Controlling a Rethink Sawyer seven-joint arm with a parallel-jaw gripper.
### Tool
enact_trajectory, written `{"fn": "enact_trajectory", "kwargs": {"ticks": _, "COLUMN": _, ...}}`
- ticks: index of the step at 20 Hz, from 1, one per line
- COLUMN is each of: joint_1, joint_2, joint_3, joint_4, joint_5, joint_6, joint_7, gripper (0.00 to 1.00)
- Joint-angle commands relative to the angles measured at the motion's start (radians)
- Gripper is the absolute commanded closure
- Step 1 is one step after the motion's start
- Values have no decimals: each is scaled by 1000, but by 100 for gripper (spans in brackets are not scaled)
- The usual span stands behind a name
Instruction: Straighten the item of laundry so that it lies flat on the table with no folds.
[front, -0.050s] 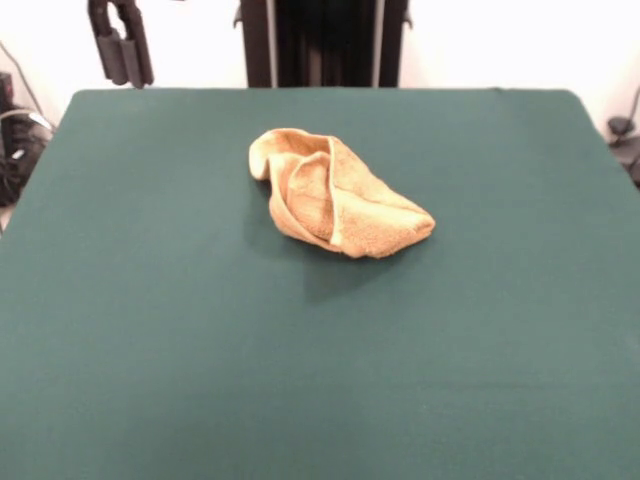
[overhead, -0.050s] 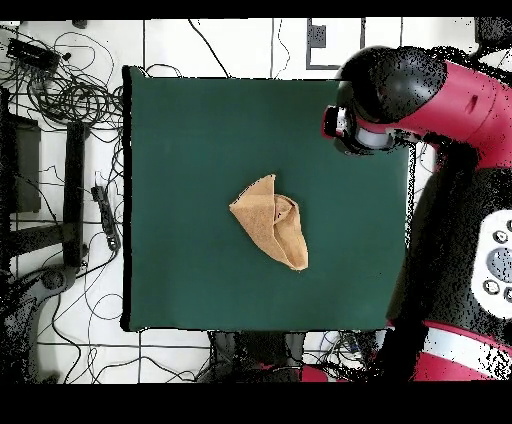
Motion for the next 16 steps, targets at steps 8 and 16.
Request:
{"fn": "enact_trajectory", "kwargs": {"ticks": 8, "joint_1": 85, "joint_2": 18, "joint_3": 83, "joint_4": 192, "joint_5": 49, "joint_6": -102, "joint_7": 143, "gripper": 100}}
{"fn": "enact_trajectory", "kwargs": {"ticks": 16, "joint_1": 100, "joint_2": 25, "joint_3": 85, "joint_4": 181, "joint_5": 62, "joint_6": -102, "joint_7": 152, "gripper": 100}}
